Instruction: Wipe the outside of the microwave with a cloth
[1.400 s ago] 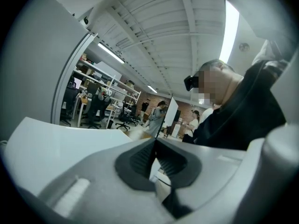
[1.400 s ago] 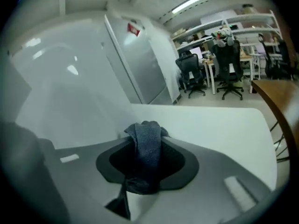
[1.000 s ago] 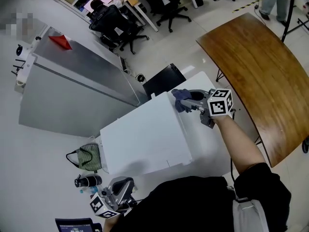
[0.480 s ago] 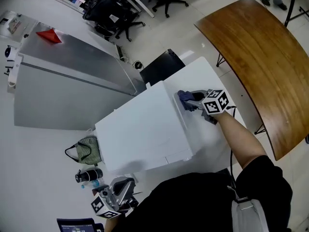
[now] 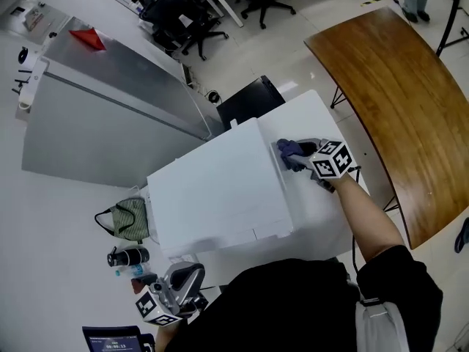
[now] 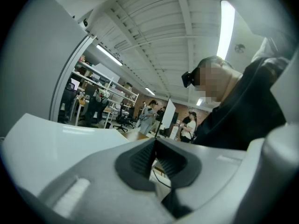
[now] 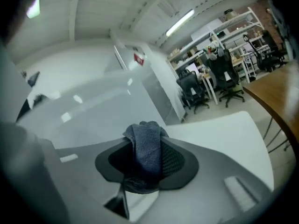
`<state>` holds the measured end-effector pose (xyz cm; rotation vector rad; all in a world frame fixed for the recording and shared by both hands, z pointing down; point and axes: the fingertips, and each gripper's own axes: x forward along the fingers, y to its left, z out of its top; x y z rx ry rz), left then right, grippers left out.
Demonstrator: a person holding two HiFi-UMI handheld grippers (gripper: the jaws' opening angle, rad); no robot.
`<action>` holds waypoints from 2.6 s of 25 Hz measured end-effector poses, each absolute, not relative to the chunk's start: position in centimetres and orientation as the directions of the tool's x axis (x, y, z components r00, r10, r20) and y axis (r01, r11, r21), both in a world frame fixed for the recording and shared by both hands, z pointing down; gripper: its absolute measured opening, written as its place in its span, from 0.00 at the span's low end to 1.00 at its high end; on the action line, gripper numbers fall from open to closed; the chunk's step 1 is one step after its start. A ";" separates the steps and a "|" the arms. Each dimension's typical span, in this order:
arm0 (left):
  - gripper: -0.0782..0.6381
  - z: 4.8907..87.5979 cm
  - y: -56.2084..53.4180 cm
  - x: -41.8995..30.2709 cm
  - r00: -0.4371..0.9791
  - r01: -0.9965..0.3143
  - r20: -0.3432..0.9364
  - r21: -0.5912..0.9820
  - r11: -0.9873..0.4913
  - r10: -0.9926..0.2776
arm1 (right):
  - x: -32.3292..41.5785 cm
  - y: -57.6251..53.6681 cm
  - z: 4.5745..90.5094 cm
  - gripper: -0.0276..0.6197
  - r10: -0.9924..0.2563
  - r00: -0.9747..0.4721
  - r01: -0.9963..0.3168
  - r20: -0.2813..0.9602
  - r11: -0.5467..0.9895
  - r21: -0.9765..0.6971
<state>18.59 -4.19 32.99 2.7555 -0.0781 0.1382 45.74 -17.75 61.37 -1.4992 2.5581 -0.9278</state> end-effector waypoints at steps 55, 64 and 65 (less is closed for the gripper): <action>0.11 32.8 -2.4 22.2 0.995 0.061 0.047 0.388 -0.920 0.086 | 40.8 -7.1 60.4 0.23 -0.733 -0.601 -0.741 0.319 0.363 -0.565; 0.11 28.0 -1.7 22.7 0.996 0.093 -0.034 0.304 -0.948 0.087 | 37.8 -3.8 46.2 0.23 -0.776 -0.604 -0.501 -0.183 0.548 -0.670; 0.11 28.4 -1.7 22.6 0.996 0.091 -0.023 0.307 -0.947 0.088 | 38.1 -3.8 46.7 0.23 -0.775 -0.597 -0.477 -0.206 0.550 -0.686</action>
